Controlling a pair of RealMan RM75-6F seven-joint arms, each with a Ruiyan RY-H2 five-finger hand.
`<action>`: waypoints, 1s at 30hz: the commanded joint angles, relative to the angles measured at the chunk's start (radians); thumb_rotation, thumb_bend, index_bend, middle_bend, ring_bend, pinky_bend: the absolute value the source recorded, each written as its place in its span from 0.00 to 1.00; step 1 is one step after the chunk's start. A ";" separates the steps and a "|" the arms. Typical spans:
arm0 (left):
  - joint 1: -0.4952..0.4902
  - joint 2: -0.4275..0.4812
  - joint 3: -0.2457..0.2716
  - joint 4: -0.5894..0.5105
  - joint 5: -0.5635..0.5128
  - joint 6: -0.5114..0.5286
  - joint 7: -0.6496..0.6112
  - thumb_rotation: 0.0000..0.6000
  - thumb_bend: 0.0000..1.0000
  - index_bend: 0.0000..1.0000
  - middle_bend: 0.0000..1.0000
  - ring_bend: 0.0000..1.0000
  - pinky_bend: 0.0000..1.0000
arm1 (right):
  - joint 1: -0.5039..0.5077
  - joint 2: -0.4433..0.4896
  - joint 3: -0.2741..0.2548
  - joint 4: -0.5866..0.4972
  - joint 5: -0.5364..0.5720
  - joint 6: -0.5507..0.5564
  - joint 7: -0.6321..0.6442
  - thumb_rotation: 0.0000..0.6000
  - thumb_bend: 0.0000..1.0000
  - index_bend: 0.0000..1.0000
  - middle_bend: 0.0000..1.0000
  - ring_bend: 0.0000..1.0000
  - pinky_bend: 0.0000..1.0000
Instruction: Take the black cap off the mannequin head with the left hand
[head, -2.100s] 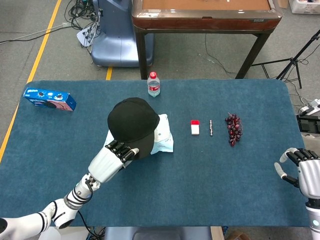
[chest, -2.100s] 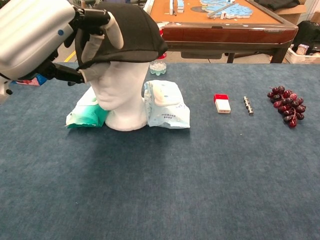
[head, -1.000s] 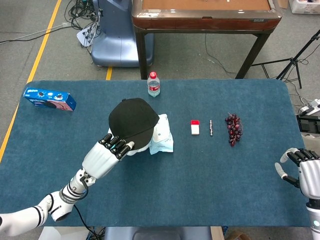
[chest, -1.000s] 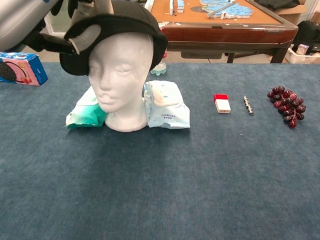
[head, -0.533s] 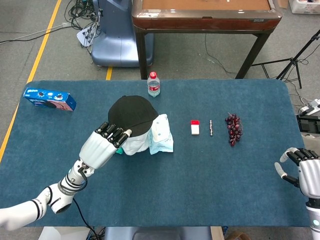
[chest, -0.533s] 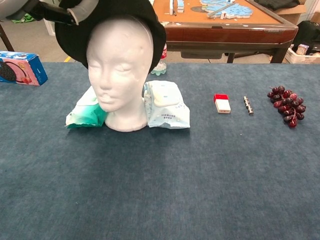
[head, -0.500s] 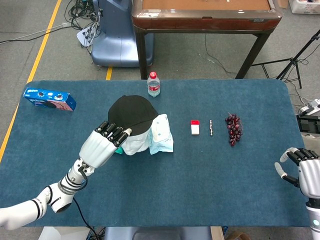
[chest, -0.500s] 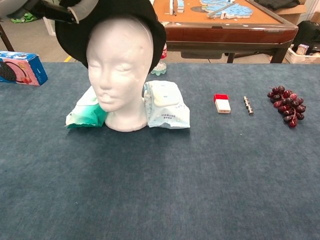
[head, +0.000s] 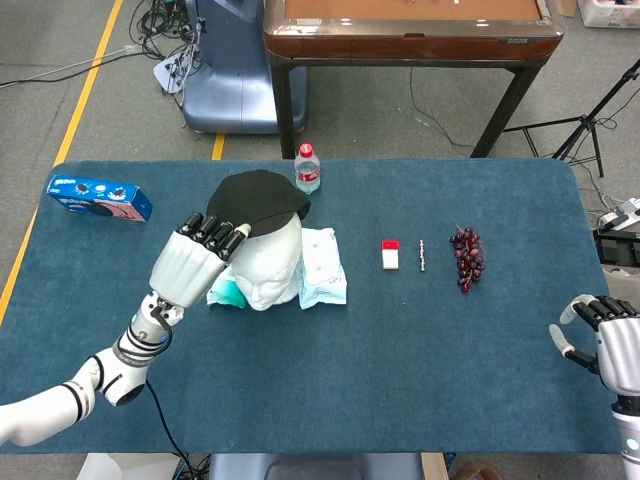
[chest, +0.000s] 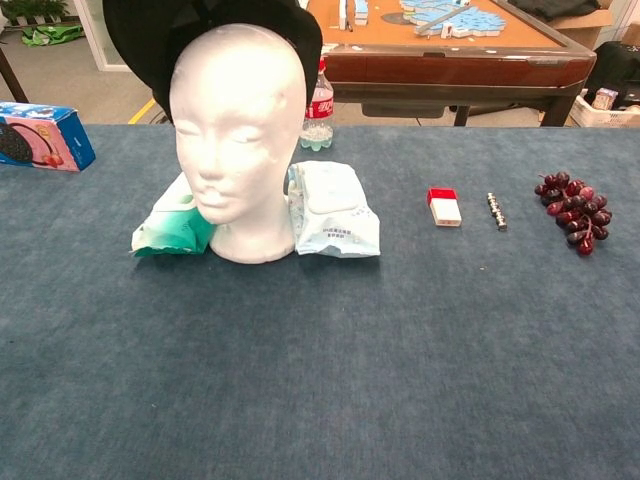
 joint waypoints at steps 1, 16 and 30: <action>-0.007 0.006 -0.009 0.018 -0.015 -0.003 -0.005 1.00 0.56 0.65 0.75 0.61 0.68 | 0.001 -0.001 0.000 0.000 0.000 -0.001 -0.001 1.00 0.29 0.60 0.52 0.46 0.48; 0.005 0.054 -0.001 0.202 -0.096 -0.014 -0.022 1.00 0.56 0.65 0.75 0.62 0.68 | -0.002 0.000 0.001 0.000 0.001 0.004 0.001 1.00 0.29 0.60 0.52 0.46 0.48; 0.101 0.000 0.199 0.631 0.034 0.170 -0.316 1.00 0.56 0.65 0.75 0.62 0.68 | 0.001 -0.007 0.000 -0.001 0.002 -0.003 -0.015 1.00 0.29 0.60 0.52 0.46 0.48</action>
